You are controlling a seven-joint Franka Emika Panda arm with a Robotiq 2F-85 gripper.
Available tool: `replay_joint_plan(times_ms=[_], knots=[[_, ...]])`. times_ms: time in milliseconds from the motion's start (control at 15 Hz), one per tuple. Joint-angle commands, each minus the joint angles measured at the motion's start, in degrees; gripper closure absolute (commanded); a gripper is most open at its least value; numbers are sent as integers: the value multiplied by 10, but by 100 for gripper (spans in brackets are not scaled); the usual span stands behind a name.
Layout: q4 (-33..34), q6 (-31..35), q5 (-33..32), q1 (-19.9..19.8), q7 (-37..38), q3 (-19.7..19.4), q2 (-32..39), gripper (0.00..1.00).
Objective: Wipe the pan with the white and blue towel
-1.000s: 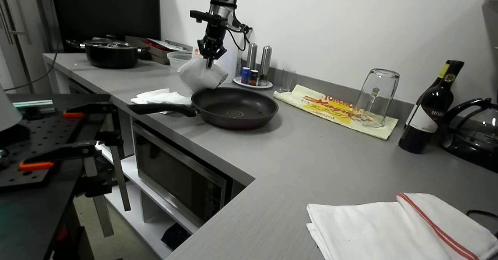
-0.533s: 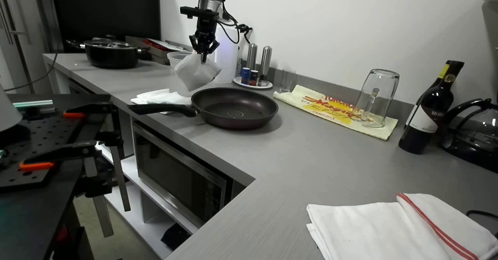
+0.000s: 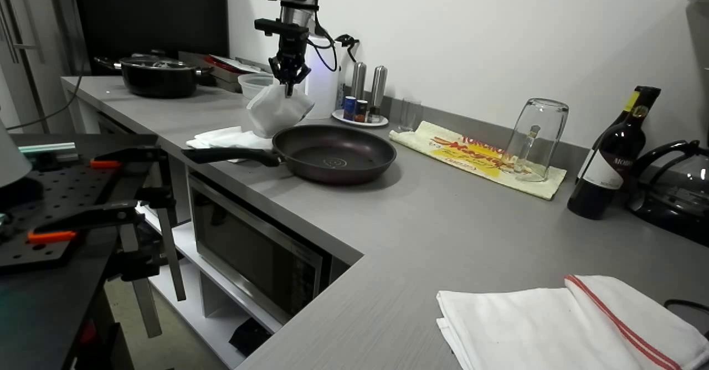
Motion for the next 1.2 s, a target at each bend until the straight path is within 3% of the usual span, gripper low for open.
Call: replay_joint_plan(times_ms=[0, 733, 800, 867, 1133], knots=[[10, 4, 14, -4, 19, 1, 18, 97], [22, 3, 73, -8, 36, 10, 46, 97], [21, 4, 72, -8, 35, 9, 46, 62], [20, 6, 71, -8, 35, 9, 45, 61], [22, 7, 71, -10, 32, 9, 42, 33]])
